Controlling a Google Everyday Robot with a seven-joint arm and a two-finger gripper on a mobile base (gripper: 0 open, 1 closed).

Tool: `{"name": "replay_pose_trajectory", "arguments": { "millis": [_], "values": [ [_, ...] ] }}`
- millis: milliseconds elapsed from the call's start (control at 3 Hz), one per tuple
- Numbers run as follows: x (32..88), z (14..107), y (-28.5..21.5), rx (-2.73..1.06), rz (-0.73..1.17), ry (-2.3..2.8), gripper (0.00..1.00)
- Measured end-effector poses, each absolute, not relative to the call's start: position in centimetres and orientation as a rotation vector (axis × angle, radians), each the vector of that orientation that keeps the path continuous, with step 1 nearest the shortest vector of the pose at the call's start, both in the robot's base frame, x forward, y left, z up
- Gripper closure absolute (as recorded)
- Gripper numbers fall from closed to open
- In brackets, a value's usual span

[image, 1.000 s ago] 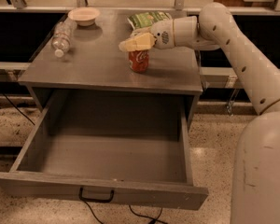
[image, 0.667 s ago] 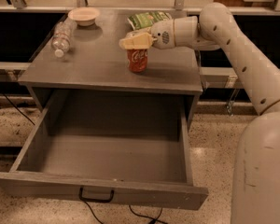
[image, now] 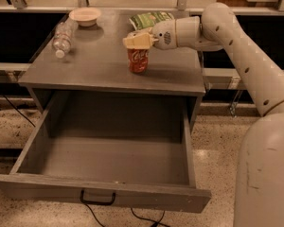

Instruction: Place coke can into top drawer

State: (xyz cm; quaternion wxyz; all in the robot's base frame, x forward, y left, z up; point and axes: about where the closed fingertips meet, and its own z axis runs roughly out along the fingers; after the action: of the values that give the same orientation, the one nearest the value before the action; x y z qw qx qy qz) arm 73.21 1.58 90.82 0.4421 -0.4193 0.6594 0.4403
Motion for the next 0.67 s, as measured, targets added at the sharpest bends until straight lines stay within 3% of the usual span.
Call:
{"name": "replay_pose_trajectory", "arguments": {
  "millis": [667],
  "values": [
    [73.73,91.17,1.36,-1.020,1.031,1.608,1.00]
  ]
}}
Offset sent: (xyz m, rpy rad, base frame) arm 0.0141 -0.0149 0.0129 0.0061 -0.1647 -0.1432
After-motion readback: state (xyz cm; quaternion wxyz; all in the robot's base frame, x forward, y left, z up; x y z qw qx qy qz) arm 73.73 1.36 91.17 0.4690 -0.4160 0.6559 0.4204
